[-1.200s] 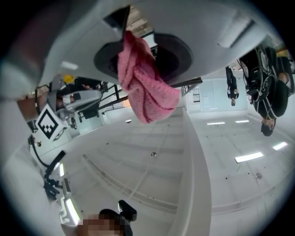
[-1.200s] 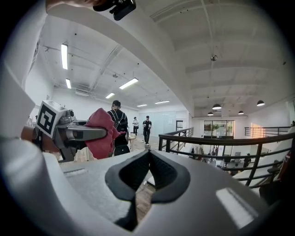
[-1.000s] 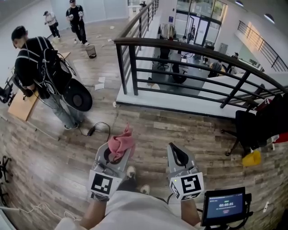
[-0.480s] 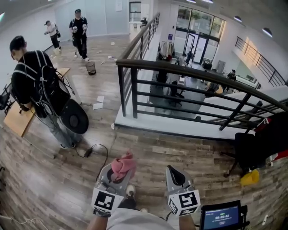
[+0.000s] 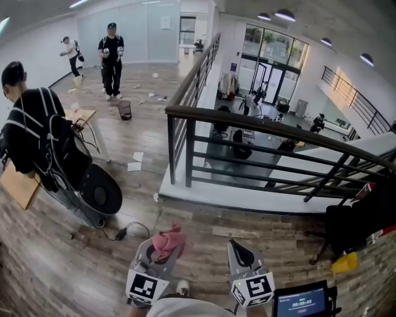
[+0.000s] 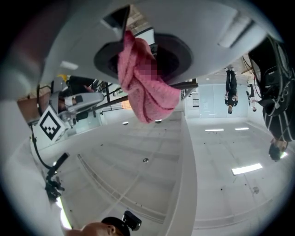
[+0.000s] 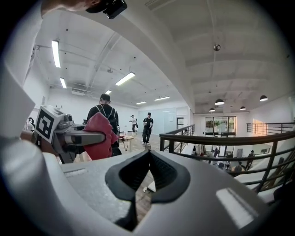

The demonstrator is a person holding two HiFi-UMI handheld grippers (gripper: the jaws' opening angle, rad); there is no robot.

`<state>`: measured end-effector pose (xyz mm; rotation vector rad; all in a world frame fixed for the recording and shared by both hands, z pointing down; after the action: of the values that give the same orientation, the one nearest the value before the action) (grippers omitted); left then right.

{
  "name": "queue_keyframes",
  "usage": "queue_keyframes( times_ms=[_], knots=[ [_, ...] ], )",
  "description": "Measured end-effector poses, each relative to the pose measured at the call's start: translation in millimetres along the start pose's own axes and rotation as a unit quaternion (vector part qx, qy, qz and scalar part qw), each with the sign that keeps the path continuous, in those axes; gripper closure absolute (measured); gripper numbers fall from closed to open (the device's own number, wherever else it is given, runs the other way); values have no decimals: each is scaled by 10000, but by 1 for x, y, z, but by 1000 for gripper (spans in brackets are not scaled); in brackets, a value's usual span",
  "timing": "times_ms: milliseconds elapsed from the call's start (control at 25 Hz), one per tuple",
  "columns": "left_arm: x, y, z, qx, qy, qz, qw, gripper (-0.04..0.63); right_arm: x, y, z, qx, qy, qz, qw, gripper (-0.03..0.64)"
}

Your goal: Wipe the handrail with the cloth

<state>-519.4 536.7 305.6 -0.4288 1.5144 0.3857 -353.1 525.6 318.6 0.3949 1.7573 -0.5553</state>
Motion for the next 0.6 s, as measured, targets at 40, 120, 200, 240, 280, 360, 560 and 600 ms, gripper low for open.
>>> queue_keyframes(
  times_ms=[40,120,200,240,280,360,560,600],
  knots=[
    [-1,-2,-7,-4,4,-23,10000,474,2,-7,-2,14,4,10,10000,614],
    [-3,-7,-21,-28,12,-56,10000,474,2,-18,-4,-11,-45,-4,10000,614],
    [-7,-13,-32,-73,17,-87,9999,474,-1,-27,-5,-67,-81,-33,9999,614],
    [-9,-17,-37,-90,22,-104,9999,474,-2,-31,-6,-92,-89,-59,9999,614],
    [-10,-21,-42,-105,25,-118,9999,474,-4,-36,-7,-107,-91,-87,9999,614],
    [-10,-27,-50,-150,33,-125,9998,474,-3,-41,-9,-123,-119,-116,9998,614],
    [-12,-42,-49,-241,121,-174,9995,474,-5,-45,0,-215,-145,-189,9995,614],
    [-14,-44,-49,-243,143,-195,9994,474,-6,-45,2,-223,-154,-196,9994,614]
  ],
)
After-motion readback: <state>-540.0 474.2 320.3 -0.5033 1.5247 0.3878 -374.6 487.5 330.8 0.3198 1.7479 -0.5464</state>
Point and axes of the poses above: the fingertips, and each gripper's own axes: y backward along the fingers, z to its right, x out of its top, the point moved 2 cm from there along y, backward along the fingers, and after that the axes turned 8 degrees about y, right-handed, at the moved point
